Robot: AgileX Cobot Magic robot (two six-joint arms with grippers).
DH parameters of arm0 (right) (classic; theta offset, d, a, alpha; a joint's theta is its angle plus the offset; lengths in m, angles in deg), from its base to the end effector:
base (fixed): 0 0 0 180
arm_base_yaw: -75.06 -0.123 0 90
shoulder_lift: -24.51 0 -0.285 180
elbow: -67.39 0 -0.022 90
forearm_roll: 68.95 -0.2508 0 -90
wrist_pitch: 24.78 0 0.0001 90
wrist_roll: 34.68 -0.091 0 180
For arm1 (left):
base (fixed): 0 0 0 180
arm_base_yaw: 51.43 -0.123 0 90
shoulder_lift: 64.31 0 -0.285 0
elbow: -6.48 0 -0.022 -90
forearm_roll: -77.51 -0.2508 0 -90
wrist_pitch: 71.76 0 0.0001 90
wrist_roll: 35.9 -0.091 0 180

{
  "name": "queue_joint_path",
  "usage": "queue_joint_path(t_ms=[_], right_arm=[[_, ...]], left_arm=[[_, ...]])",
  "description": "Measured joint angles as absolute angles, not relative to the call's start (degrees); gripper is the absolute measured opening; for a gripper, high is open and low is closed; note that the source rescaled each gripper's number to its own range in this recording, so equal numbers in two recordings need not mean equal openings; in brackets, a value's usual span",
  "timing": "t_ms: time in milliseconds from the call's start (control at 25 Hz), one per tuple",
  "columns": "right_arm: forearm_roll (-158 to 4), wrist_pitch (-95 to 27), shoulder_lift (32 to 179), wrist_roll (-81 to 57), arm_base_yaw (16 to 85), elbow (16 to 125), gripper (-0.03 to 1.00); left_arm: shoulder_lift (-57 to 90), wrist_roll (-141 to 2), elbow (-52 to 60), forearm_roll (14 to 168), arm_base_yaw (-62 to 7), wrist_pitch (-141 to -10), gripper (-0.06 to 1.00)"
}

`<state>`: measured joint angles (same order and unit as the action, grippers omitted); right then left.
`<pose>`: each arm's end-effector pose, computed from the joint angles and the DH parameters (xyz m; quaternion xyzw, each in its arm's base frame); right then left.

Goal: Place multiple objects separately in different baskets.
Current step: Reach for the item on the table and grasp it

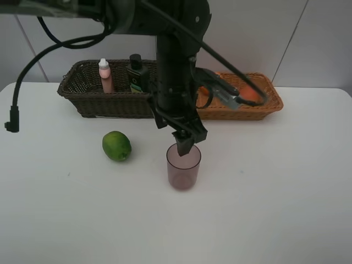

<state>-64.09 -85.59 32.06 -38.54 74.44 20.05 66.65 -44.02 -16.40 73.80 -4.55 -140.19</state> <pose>-0.0082 -0.0068 0.2834 0.0261 0.8455 -0.0215 0.5329 0.3031 -0.3156 0.1906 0.4710 0.8811 0.0186 0.0388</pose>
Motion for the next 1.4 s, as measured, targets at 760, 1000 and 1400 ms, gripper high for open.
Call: queue_joint_path(t_ms=[760,1000,1400], right_arm=[[-64.1,-85.6,32.1,-38.5,74.4,20.0,0.86],[-64.1,-85.6,32.1,-38.5,74.4,20.0,0.86],[-64.1,-85.6,32.1,-38.5,74.4,20.0,0.86]], left_arm=[[70.3,-44.0,-16.4,72.9,-4.5,-139.3,1.00],[72.7,-44.0,-16.4,72.9,-4.5,-137.4,1.00],[74.9,-44.0,-16.4,72.9,-4.5,-134.9,1.00]])
